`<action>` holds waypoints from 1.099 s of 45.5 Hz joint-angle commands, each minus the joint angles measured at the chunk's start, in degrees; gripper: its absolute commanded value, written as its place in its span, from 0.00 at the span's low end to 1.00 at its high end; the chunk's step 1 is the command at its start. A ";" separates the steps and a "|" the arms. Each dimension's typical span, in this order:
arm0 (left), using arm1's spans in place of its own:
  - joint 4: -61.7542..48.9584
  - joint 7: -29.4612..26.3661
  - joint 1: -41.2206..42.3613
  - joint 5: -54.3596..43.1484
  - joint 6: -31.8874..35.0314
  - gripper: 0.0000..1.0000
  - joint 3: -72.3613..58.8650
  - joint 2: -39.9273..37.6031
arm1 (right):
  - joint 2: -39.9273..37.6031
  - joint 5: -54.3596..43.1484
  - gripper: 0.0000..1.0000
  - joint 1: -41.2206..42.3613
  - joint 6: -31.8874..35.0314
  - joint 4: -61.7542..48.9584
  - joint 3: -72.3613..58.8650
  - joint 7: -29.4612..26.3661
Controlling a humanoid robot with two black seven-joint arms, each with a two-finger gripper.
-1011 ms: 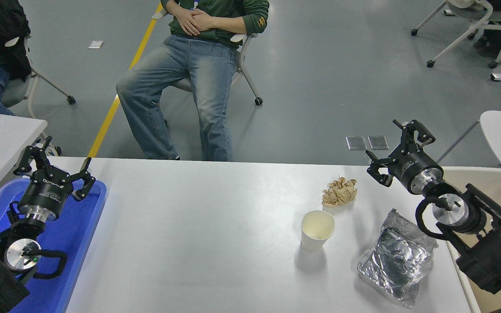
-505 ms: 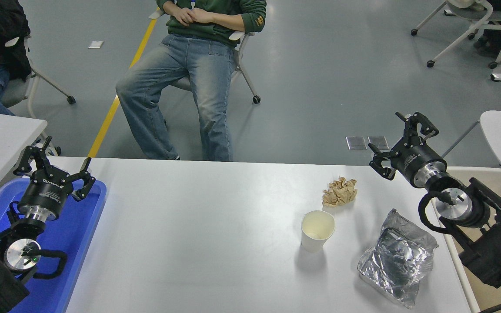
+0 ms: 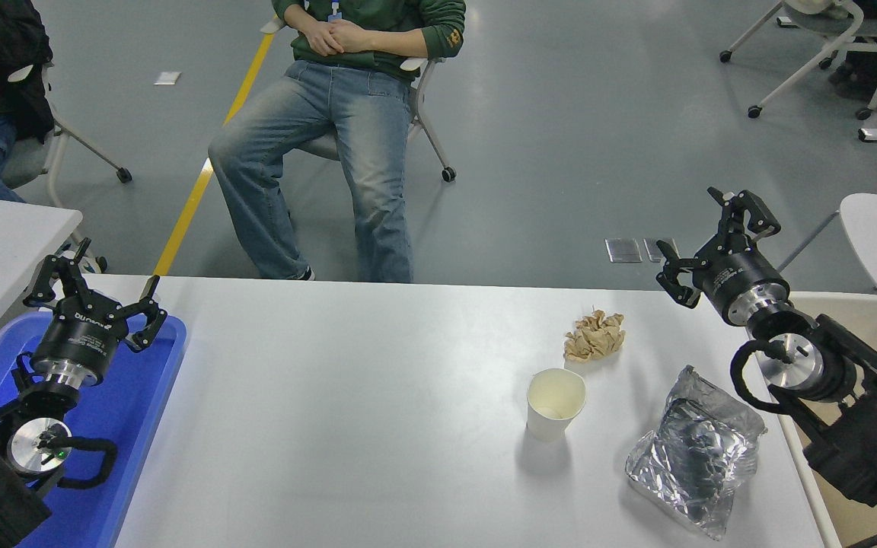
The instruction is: Clean the table surface
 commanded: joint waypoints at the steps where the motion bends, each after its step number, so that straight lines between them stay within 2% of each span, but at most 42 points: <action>1: 0.00 0.00 0.00 0.00 0.00 1.00 0.00 0.01 | -0.36 0.22 1.00 1.63 -0.23 0.12 -6.44 0.39; 50: 0.00 0.00 0.00 0.00 0.00 1.00 0.00 0.01 | -3.79 -0.04 1.00 8.04 -0.75 -1.20 -21.90 0.22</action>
